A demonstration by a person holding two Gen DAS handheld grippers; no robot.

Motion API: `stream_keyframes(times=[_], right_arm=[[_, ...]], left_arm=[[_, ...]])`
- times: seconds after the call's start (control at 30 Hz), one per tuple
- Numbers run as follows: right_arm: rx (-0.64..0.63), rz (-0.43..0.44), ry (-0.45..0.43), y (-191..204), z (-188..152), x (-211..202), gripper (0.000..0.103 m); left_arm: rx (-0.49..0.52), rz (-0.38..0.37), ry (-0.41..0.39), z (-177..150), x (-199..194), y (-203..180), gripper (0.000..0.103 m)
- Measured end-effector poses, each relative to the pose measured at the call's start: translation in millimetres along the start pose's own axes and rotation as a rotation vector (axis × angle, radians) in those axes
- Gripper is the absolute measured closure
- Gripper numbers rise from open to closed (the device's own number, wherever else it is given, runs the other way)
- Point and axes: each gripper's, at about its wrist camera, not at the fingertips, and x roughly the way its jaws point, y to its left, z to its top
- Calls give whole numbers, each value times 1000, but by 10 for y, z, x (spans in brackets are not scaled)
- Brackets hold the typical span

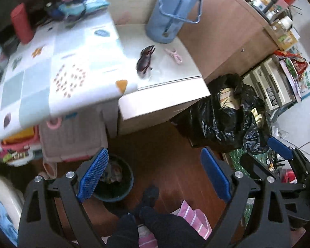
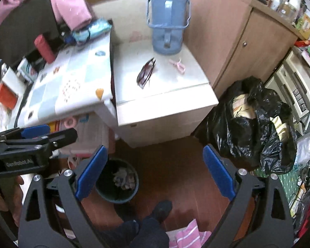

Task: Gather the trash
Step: 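Move both open grippers back to the desk toward the sunglasses and pink clip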

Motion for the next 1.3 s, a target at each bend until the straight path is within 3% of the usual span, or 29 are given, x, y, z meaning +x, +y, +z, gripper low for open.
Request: stream_keyframes(times=[0.27,0.53,0.93,1.3], right_arm=[[71,-23,-29,-323,145,25,10],[113,3,-9,-675,512,423,9],[64,86,98,-1103,1561,1655,9],[-48,111,189,-1136,2074,2835,9]], left_arm=[[64,-1,-19,305,71,-233,14],[56,7,0,732,351,-309,14],[-61,96,86,1796,1324,-194,14],[-124,153,183,2308,2386,99,14]])
